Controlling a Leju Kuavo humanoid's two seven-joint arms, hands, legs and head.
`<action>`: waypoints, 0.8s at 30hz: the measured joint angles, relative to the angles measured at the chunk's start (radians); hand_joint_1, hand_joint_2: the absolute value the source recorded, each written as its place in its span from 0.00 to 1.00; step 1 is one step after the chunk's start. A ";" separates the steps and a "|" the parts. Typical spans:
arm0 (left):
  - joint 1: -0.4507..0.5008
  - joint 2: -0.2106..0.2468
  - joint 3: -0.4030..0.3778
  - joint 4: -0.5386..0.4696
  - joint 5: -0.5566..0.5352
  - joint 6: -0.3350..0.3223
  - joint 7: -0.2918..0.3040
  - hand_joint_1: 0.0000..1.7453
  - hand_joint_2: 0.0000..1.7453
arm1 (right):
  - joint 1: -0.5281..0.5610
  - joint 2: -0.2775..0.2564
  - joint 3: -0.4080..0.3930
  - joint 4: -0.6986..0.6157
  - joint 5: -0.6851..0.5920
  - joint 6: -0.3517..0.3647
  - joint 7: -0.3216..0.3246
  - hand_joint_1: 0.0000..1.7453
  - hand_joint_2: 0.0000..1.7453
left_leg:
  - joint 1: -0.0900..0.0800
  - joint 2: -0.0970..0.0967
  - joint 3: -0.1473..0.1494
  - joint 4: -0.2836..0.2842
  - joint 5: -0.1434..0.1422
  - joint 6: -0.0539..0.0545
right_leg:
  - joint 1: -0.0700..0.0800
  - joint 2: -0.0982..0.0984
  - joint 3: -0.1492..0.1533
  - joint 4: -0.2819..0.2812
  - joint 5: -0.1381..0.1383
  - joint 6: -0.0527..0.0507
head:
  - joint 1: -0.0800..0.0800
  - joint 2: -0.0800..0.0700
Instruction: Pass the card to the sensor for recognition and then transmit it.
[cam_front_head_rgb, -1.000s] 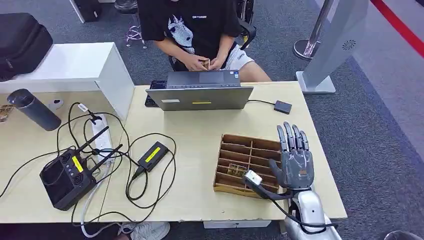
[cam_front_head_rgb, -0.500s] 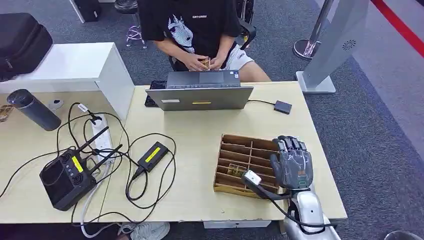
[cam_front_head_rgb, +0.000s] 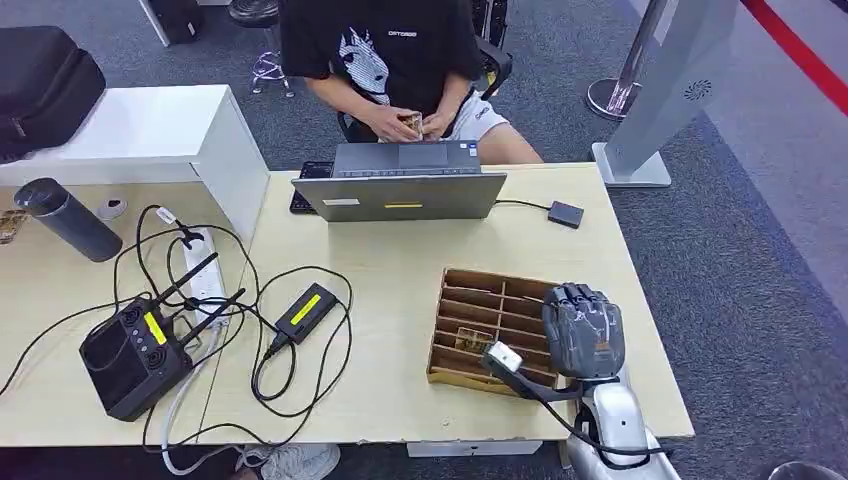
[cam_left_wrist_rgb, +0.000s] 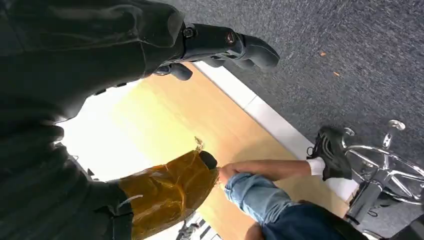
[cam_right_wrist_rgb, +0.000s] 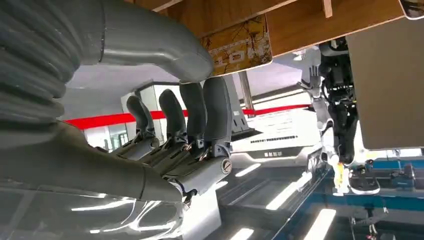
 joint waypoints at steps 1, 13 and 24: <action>0.000 0.000 0.000 0.000 0.000 0.000 0.000 0.00 1.00 | 0.000 0.000 0.000 0.000 -0.002 0.000 0.000 0.72 1.00 | 0.000 0.000 0.000 0.000 0.000 0.000 | 0.000 0.000 0.000 0.000 0.000 0.000 | 0.000 0.000; -0.002 -0.002 0.000 0.000 -0.003 -0.001 0.001 0.00 1.00 | 0.003 0.000 0.000 -0.020 -0.070 -0.006 -0.039 1.00 1.00 | 0.000 0.000 0.000 0.000 0.000 0.000 | 0.000 0.000 0.000 0.000 0.000 0.000 | 0.000 0.000; -0.002 -0.006 0.000 0.000 0.022 0.002 0.016 0.00 1.00 | 0.051 -0.049 0.000 -0.282 -0.233 0.002 -0.140 1.00 1.00 | 0.000 0.000 0.000 0.000 0.000 0.000 | 0.000 0.000 0.000 0.000 0.000 0.000 | 0.000 0.000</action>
